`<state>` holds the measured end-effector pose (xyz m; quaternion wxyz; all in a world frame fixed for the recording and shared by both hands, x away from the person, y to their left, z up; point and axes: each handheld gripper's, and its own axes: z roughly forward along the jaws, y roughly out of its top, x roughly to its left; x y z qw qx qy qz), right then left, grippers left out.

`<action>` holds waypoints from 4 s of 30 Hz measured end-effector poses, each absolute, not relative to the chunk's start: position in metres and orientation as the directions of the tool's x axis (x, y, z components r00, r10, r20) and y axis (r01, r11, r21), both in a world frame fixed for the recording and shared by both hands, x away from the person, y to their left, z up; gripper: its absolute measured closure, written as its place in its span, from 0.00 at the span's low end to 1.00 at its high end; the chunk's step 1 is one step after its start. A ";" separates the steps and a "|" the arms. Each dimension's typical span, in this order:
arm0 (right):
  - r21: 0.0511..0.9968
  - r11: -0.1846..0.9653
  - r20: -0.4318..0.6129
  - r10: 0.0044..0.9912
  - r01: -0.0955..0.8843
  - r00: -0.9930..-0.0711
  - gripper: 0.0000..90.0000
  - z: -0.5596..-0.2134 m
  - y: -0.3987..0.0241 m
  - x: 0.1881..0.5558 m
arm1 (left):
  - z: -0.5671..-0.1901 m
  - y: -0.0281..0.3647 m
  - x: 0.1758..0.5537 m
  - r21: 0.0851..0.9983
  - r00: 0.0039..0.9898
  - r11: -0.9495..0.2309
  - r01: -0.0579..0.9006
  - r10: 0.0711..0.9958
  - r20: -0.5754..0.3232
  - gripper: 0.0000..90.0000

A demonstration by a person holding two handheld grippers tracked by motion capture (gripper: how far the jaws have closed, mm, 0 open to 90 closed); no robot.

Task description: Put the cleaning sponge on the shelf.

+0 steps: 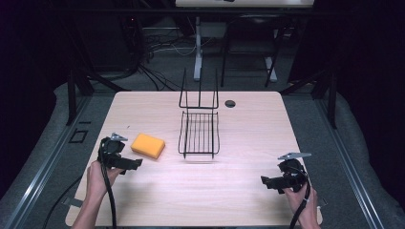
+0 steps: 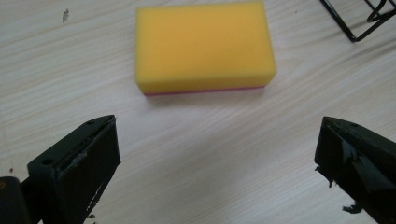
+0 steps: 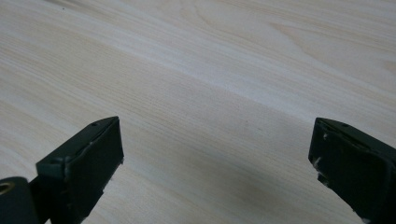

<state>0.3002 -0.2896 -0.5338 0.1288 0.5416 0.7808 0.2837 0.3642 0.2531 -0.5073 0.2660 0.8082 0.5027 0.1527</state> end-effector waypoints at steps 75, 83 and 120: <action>0.578 0.256 0.126 0.910 0.774 -0.396 0.04 -0.535 -0.294 0.298 | -0.537 0.173 0.424 0.487 0.490 -0.458 0.744 0.869 0.069 0.52; 0.575 0.259 0.116 0.913 0.776 -0.391 0.05 -0.535 -0.293 0.297 | -0.542 0.171 0.423 0.481 0.481 -0.471 0.739 0.870 0.114 0.59; 0.581 0.254 0.110 0.917 0.773 -0.384 0.05 -0.534 -0.294 0.296 | -0.528 0.182 0.406 0.568 0.444 -0.504 0.650 0.859 0.254 0.88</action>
